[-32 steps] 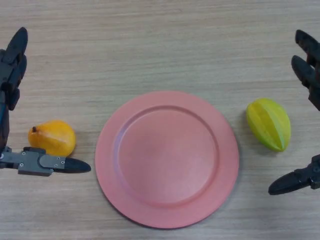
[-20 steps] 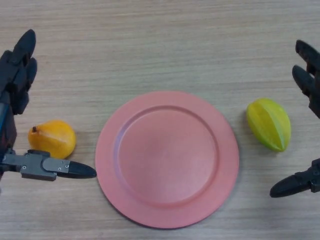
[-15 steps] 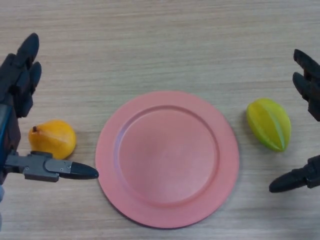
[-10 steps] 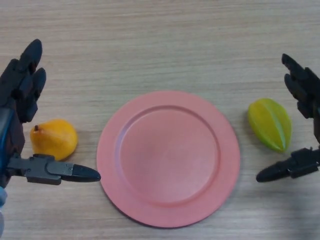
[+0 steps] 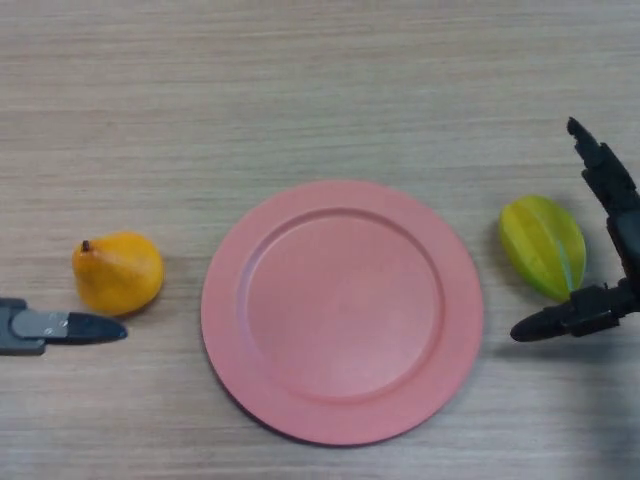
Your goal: Pick up the yellow starfruit and place it on the plate
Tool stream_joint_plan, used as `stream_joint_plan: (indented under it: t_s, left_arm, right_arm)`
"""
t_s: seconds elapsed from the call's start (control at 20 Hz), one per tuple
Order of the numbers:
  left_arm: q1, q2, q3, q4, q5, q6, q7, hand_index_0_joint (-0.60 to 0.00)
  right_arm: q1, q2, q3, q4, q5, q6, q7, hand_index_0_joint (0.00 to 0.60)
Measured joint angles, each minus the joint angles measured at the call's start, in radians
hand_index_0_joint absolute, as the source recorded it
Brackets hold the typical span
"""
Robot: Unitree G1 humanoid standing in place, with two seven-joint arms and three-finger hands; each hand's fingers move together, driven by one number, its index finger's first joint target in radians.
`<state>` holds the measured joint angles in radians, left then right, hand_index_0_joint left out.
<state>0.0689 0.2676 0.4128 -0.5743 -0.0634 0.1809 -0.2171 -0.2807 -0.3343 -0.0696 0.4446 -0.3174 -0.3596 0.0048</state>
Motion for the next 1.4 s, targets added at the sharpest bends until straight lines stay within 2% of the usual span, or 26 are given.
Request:
stream_joint_plan:
  t_s: [0.15, 0.2, 0.25, 0.3, 0.35, 0.4, 0.45, 0.55, 0.75, 0.95, 1.05, 1.15, 1.2, 1.35, 1.4]
  left_arm:
    - [0.011, -0.011, 0.000, -0.005, 0.000, 0.000, -0.001, 0.000]
    - [0.018, -0.020, 0.000, -0.005, 0.000, 0.000, -0.002, 0.000]
    - [0.019, -0.021, 0.000, -0.005, 0.000, 0.000, -0.002, 0.000]
    - [0.020, -0.021, 0.001, -0.007, 0.000, 0.000, -0.002, 0.000]
    - [0.021, -0.021, 0.001, -0.009, -0.004, 0.000, -0.003, 0.000]
    - [0.027, -0.021, 0.004, -0.025, -0.005, 0.009, -0.009, 0.000]
    - [0.034, -0.021, 0.006, -0.050, -0.005, 0.037, -0.028, 0.000]
    - [0.044, -0.021, 0.006, -0.059, -0.005, 0.063, -0.058, 0.000]
    - [0.045, -0.034, 0.007, -0.059, -0.005, 0.102, -0.065, 0.000]
    - [0.031, -0.035, 0.007, -0.056, -0.043, 0.106, -0.066, 0.000]
    - [0.026, -0.035, 0.005, -0.043, -0.044, 0.105, -0.065, 0.000]
    - [0.025, -0.034, 0.004, -0.041, -0.045, 0.104, -0.065, 0.000]
    - [0.025, -0.034, 0.004, -0.036, -0.068, 0.105, -0.065, 0.000]
    - [0.026, -0.032, 0.001, -0.038, -0.081, 0.108, -0.065, 0.000]
    - [0.026, -0.032, 0.001, -0.042, -0.081, 0.113, -0.065, 0.000]
  right_arm:
    - [-0.033, 0.001, 0.023, 0.083, -0.024, -0.008, -0.035, 0.000]
    - [-0.041, 0.001, 0.023, 0.101, -0.047, -0.008, -0.049, 0.150]
    - [-0.043, 0.001, 0.024, 0.102, -0.047, -0.009, -0.049, 0.250]
    - [-0.056, 0.001, 0.027, 0.126, -0.047, -0.016, -0.059, 0.400]
    - [-0.070, 0.001, 0.030, 0.153, -0.075, -0.019, -0.090, 0.500]
    - [-0.093, 0.000, 0.038, 0.207, -0.154, -0.024, -0.156, 0.600]
    - [-0.103, -0.003, 0.047, 0.232, -0.205, -0.020, -0.193, 0.600]
    - [-0.109, -0.004, 0.051, 0.236, -0.265, -0.020, -0.199, 0.600]
    - [-0.102, -0.004, 0.051, 0.184, -0.267, 0.042, -0.191, 0.600]
    - [-0.065, 0.004, 0.041, -0.037, -0.113, 0.231, -0.101, 0.600]
    - [-0.044, 0.045, 0.026, -0.205, 0.013, 0.342, -0.063, 0.600]
    - [-0.028, 0.083, 0.053, -0.322, 0.047, 0.400, -0.053, 0.600]
    - [-0.011, 0.116, 0.080, -0.371, 0.070, 0.445, -0.035, 0.600]
    - [0.014, 0.153, 0.201, -0.375, 0.072, 0.489, -0.027, 0.600]
    - [0.023, 0.154, 0.238, -0.375, 0.075, 0.500, -0.029, 0.600]
